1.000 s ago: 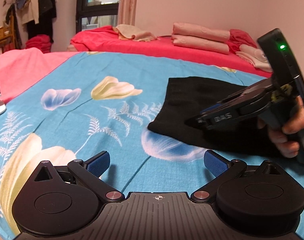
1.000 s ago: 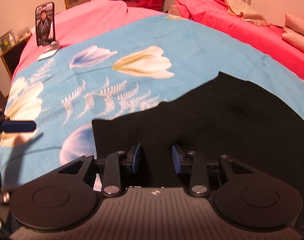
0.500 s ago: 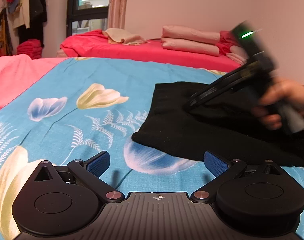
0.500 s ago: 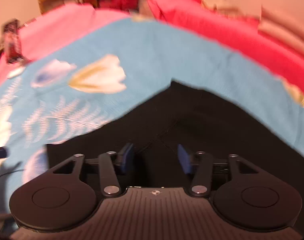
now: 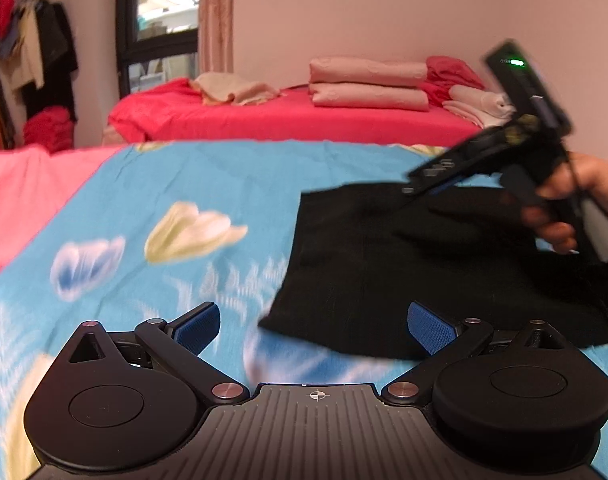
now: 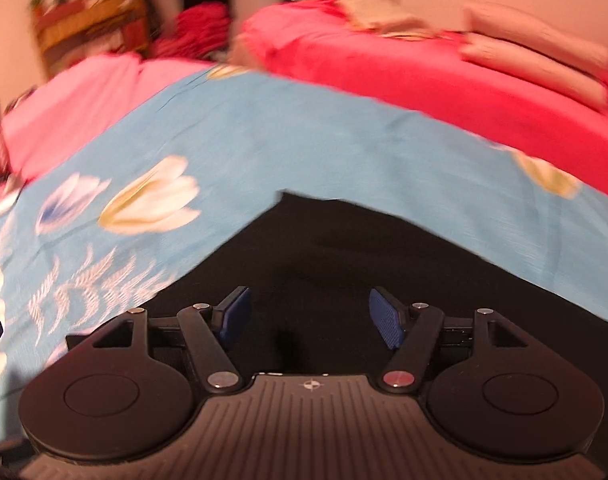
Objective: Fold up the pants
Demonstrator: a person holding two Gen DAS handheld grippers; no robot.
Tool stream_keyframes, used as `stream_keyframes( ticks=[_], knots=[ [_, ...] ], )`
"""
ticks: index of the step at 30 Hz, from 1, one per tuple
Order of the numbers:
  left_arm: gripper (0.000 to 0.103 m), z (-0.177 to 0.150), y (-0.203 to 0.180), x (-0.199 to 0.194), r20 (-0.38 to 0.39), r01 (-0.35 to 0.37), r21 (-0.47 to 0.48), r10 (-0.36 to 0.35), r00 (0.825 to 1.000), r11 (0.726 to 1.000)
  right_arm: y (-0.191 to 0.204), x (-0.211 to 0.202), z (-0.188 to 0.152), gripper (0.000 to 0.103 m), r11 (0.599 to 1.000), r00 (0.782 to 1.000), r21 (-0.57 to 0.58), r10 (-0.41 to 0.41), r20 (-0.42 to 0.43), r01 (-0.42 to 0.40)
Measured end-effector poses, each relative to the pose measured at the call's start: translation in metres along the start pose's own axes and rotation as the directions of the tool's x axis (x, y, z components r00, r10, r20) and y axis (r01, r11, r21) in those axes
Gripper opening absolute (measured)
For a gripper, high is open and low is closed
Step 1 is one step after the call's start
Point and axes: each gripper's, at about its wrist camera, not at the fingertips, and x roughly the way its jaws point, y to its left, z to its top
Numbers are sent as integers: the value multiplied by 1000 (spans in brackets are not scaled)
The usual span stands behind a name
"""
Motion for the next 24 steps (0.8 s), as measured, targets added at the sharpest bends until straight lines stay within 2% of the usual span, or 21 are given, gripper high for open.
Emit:
stream_keyframes(
  ticks=[4,7,10,12,13,15,16,18,19,20,22,24],
  knots=[
    [103,46,-15,22,-9,9,24,-9,1000,1000,-48,-35,-9,71,988,998,154,-25,55,16],
    [103,78,-27,58,-47,88,-54,-90,995,995,-78,-51,-25,71,972,994,230,-69,82,49],
    [103,96,-43,112,-100,172,-148,-188,977,974,-111,-56,-46,76,947,995,320,-59,76,32],
    [103,95,-52,153,-153,168,-194,-199,968,967,-139,-58,-61,76,918,996,394,-68,57,40],
    [103,90,-54,176,-197,158,-216,-202,959,963,-157,-61,-70,76,902,994,425,-102,39,75],
    [103,72,-53,209,-264,78,-216,-135,955,973,-194,-77,-88,74,859,980,484,-197,14,166],
    [103,64,-56,207,-196,73,-158,-104,975,985,-216,-96,-100,74,828,971,533,-234,43,176],
    [103,62,-57,203,-178,83,-147,-109,978,986,-259,-134,-127,76,752,946,639,-302,114,163],
    [103,61,-56,202,-168,84,-160,-111,980,983,-280,-153,-141,77,707,925,685,-356,132,175],
    [103,60,-55,205,-171,86,-164,-115,979,983,-300,-168,-157,79,655,898,729,-421,131,200],
    [103,60,-55,205,-169,89,-166,-117,979,982,-340,-190,-187,80,510,837,819,-542,70,262],
    [103,60,-54,206,-167,85,-161,-112,980,983,-377,-197,-212,79,404,813,872,-581,11,277]
  ],
)
